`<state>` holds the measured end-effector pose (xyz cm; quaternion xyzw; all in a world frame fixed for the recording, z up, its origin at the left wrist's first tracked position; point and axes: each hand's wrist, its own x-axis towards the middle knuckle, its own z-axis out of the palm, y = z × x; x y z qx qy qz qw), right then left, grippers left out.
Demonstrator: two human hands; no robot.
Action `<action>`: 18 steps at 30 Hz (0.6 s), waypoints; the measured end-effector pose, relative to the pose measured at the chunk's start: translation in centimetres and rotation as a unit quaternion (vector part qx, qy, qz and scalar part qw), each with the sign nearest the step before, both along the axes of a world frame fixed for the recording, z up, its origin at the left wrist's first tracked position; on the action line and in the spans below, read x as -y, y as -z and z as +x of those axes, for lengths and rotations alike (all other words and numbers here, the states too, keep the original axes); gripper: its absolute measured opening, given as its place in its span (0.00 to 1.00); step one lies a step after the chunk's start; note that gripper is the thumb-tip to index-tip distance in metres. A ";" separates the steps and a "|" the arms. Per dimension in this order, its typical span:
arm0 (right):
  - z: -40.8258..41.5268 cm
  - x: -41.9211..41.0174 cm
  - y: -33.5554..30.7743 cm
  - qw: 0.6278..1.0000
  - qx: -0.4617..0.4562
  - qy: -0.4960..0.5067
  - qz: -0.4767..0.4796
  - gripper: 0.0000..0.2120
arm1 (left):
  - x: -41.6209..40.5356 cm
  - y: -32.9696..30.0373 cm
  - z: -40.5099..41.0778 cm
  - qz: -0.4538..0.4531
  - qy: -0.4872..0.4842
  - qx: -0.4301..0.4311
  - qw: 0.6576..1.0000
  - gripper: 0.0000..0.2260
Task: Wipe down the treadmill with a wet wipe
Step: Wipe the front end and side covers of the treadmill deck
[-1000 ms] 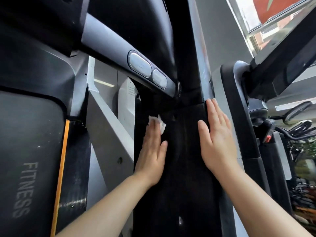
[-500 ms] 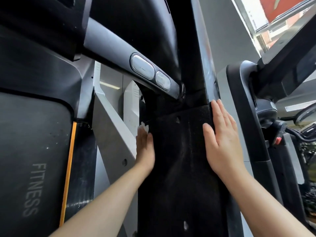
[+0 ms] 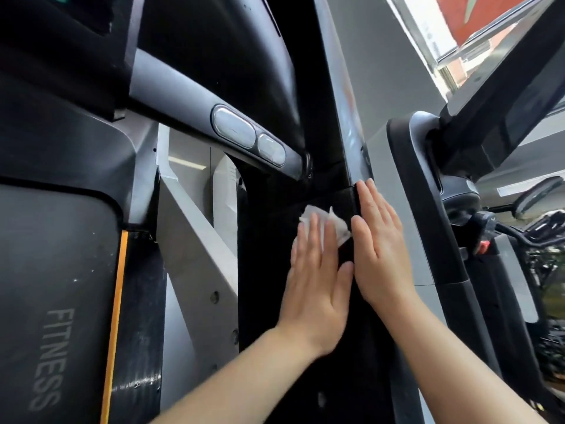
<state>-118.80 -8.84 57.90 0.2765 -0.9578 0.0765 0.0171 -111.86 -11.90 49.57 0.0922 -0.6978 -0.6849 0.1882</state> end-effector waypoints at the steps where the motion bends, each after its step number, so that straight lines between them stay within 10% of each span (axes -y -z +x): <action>1: 0.0 0.0 0.0 1.000 0.005 -0.001 -0.021 0.33 | 1.4 -0.3 -1.9 -0.026 -0.005 -0.013 1.000 0.32; 18: 0.7 -0.4 -0.3 0.993 0.027 0.026 -0.112 0.25 | 6.5 -5.1 -7.3 -0.109 0.050 0.147 0.982 0.28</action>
